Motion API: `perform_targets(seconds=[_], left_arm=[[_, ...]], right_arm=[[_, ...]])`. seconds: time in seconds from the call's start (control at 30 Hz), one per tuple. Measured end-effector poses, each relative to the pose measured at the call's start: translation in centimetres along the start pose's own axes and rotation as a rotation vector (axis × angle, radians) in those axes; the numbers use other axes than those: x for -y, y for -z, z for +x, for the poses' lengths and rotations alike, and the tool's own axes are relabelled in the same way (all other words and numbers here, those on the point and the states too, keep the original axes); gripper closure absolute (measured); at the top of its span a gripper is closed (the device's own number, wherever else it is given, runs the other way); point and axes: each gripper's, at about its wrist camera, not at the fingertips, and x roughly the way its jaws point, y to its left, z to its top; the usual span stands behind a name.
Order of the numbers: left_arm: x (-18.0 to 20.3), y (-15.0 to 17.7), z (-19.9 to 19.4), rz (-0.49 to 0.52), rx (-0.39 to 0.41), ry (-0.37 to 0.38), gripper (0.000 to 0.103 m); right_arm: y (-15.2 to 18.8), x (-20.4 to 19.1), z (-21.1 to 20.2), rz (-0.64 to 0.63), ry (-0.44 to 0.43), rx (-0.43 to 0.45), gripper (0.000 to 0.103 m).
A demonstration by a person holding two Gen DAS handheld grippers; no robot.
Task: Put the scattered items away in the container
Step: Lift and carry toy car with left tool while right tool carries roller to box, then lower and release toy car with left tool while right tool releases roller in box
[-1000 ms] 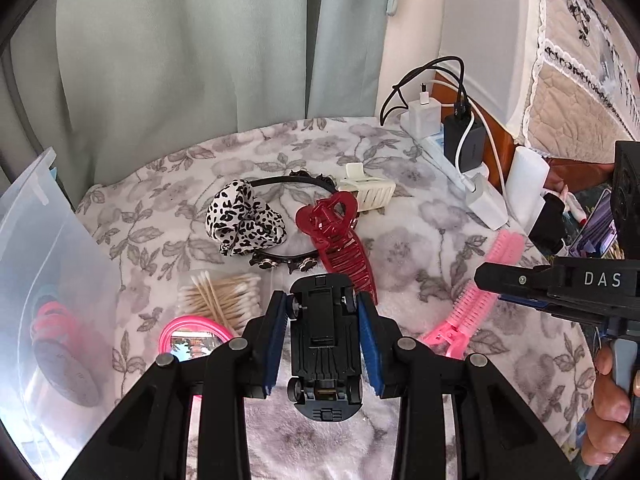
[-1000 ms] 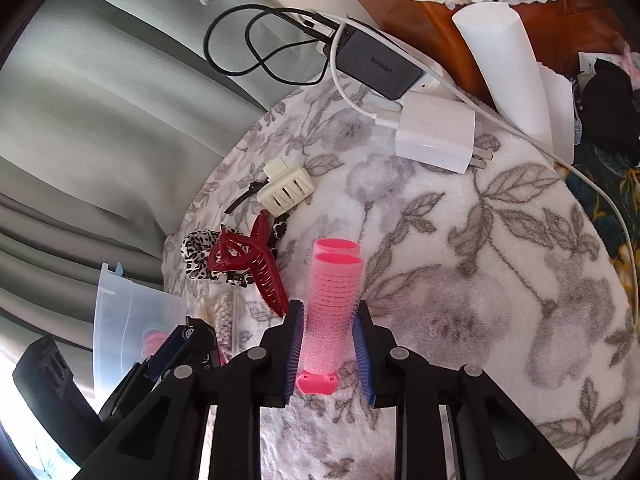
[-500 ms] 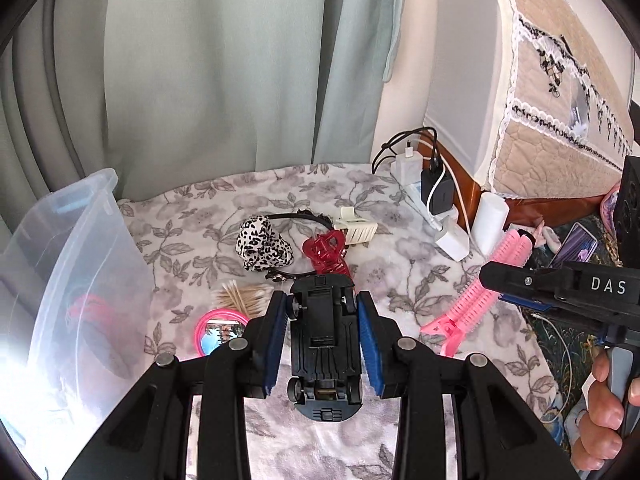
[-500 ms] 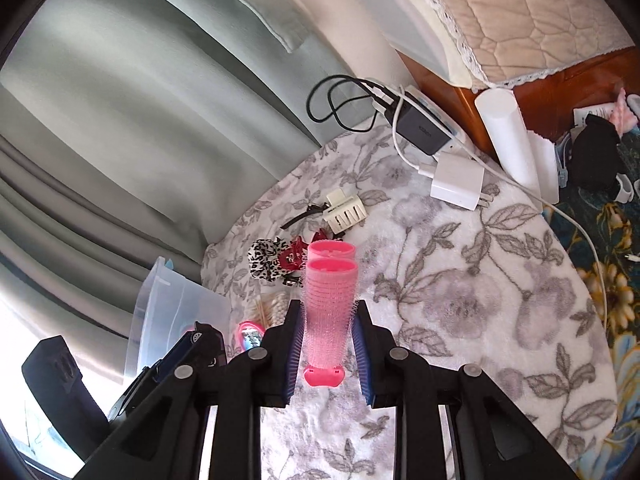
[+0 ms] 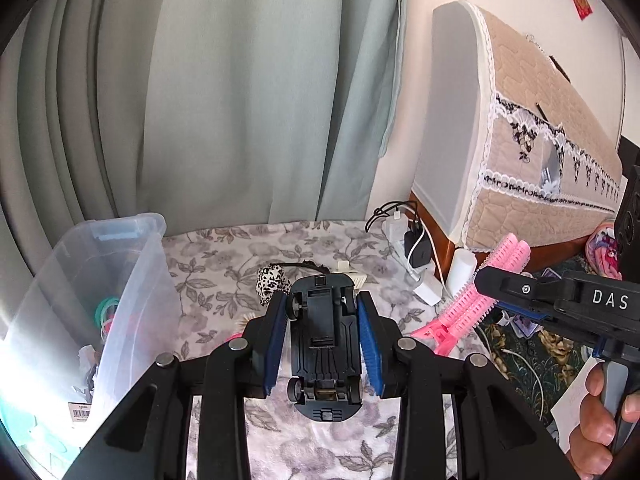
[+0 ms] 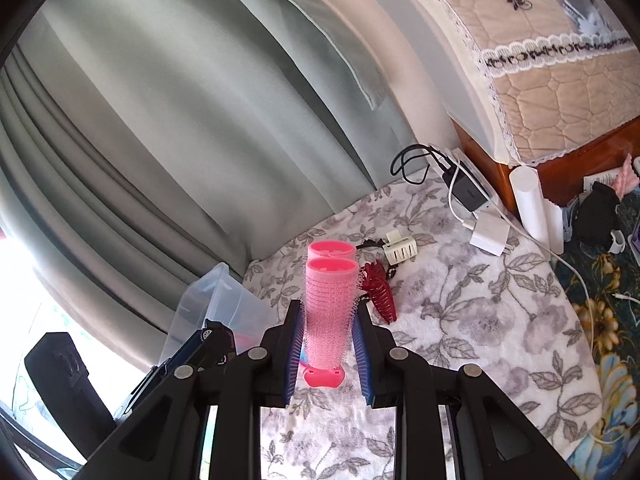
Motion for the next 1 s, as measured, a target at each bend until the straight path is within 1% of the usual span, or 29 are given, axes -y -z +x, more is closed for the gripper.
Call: perform_targets(seconds=[0.3, 0.5, 0.7, 0.9, 1.0], left_arm=[[-2.3, -0.3, -4.5, -0.064, 0.095, -0.020, 0.067], [-5.1, 0.1, -7.2, -0.122, 0.141, -0.056, 0.067], [-9.2, 1.1, -9.6, -0.210, 0.178, -0.114, 0.067], [-14.1, 1.9, -11.4, -0.321, 0.221, -0.193, 0.067], [-16.5, 2.3, -11.5, -0.380, 0.234, -0.227, 0.067]], right_arm=[[0.6, -5.2, -2.5, -0.095, -0.042, 0.049, 0.077], [1.3, -9.0, -2.3, -0.169, -0.077, 0.045, 0.077], [2.2, -13.0, -1.2, -0.250, -0.123, 0.018, 0.077], [3.1, -17.3, 1.2, -0.318, -0.189, -0.038, 0.077], [3.6, -19.7, 2.8, -0.364, -0.223, -0.065, 0.077]])
